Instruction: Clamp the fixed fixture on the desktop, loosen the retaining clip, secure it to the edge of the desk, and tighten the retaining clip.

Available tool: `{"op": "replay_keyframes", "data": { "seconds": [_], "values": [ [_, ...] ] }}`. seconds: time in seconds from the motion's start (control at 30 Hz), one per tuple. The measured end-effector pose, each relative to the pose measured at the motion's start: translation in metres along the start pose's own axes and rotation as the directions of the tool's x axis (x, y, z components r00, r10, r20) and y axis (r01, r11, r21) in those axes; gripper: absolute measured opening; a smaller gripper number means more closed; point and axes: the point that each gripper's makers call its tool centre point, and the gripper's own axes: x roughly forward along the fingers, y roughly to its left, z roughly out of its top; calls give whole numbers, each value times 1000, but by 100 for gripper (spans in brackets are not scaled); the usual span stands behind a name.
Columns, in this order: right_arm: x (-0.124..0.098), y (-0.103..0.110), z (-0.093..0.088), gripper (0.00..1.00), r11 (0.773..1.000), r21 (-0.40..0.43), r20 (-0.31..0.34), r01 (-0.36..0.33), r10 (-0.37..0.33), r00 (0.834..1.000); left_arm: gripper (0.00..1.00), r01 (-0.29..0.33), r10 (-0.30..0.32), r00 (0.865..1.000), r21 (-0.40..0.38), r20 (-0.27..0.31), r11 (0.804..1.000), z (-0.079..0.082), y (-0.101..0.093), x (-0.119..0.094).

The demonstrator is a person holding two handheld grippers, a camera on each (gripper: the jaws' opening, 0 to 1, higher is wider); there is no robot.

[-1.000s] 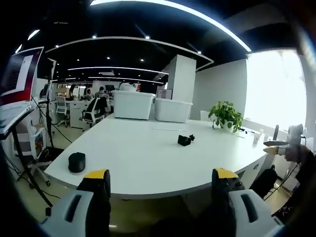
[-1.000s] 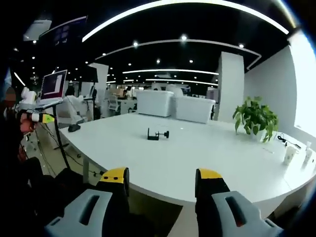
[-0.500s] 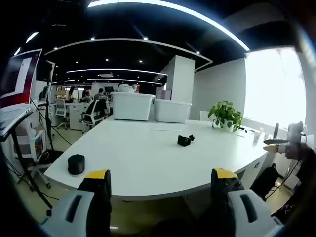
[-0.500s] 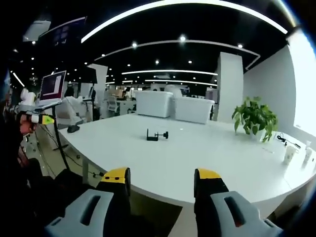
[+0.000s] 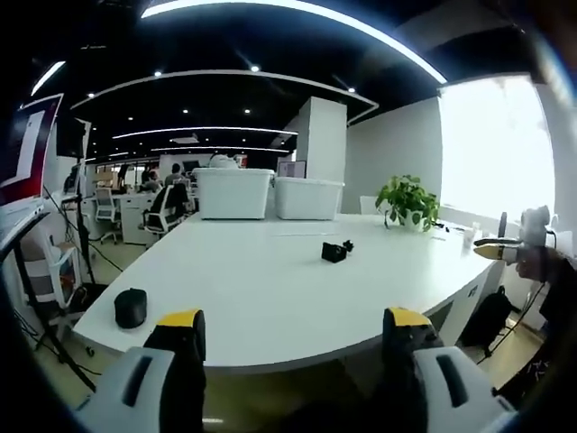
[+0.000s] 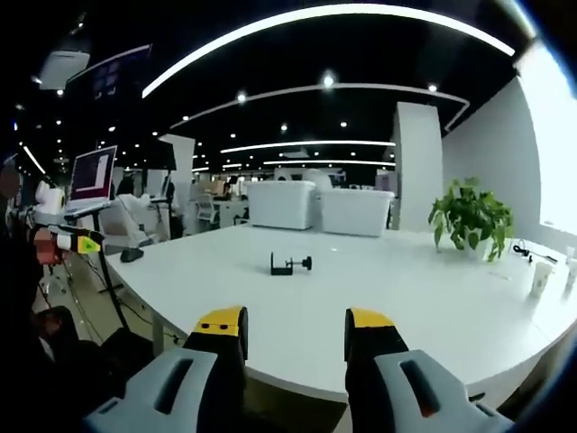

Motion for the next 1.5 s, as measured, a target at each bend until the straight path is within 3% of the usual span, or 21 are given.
{"op": "replay_keyframes", "data": {
  "seconds": [0.43,0.77,1.5],
  "values": [
    [28,-1,-11,41,1000,31,5,-4,4,1000,80,41,-41,999,3,18,999,-3,-16,28],
    [42,-4,-23,40,999,36,-15,-8,9,1000,79,22,-23,1000,42,20,999,-4,-14,47],
    [65,8,-22,38,999,35,-20,-23,24,1000,76,32,-34,999,55,30,998,-4,-14,77]
  ]
}}
